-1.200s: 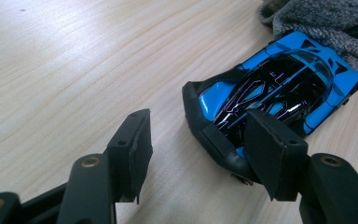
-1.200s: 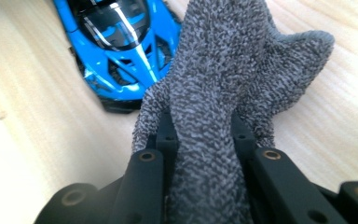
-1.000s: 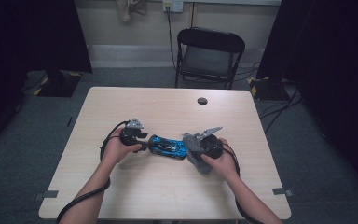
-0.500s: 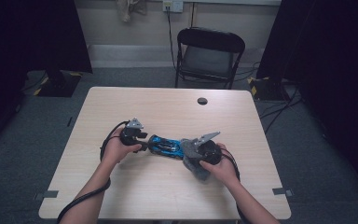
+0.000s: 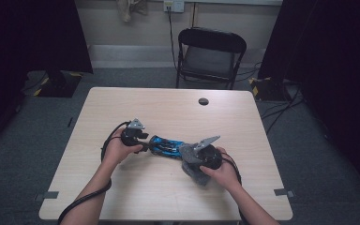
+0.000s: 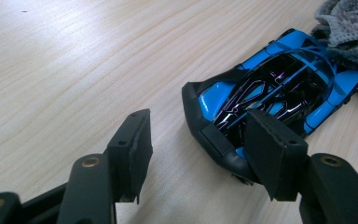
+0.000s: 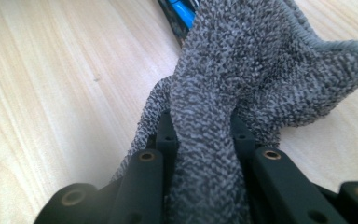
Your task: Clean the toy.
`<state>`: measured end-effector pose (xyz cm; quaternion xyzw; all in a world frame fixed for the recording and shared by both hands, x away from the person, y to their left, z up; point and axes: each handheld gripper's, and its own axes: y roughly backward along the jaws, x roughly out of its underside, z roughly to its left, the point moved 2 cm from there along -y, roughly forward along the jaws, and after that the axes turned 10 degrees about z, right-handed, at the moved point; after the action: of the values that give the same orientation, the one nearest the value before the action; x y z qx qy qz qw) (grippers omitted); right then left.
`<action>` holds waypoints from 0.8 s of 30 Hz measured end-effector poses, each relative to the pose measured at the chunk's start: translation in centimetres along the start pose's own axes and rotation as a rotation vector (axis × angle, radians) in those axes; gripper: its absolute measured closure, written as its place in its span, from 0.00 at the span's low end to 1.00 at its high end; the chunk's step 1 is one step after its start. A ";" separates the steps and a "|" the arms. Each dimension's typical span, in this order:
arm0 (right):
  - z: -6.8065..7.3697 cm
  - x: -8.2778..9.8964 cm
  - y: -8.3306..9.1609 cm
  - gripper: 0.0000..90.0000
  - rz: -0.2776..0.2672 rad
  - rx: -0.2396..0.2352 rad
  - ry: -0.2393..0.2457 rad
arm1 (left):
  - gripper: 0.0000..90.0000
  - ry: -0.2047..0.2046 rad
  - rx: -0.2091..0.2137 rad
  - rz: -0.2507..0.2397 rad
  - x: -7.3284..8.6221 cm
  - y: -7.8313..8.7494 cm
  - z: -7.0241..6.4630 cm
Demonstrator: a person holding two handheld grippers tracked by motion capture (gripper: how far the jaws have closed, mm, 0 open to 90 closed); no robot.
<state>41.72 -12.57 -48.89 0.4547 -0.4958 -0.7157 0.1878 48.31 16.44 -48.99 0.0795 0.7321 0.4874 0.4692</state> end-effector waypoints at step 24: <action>-3.2 0.7 3.0 0.82 -0.054 0.053 -0.079 | 0.46 -0.002 -0.001 -0.006 0.1 0.0 0.0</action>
<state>43.50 -16.12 -46.84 0.4442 -0.5093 -0.7244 0.1365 48.27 16.45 -49.03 0.0775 0.7318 0.4861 0.4713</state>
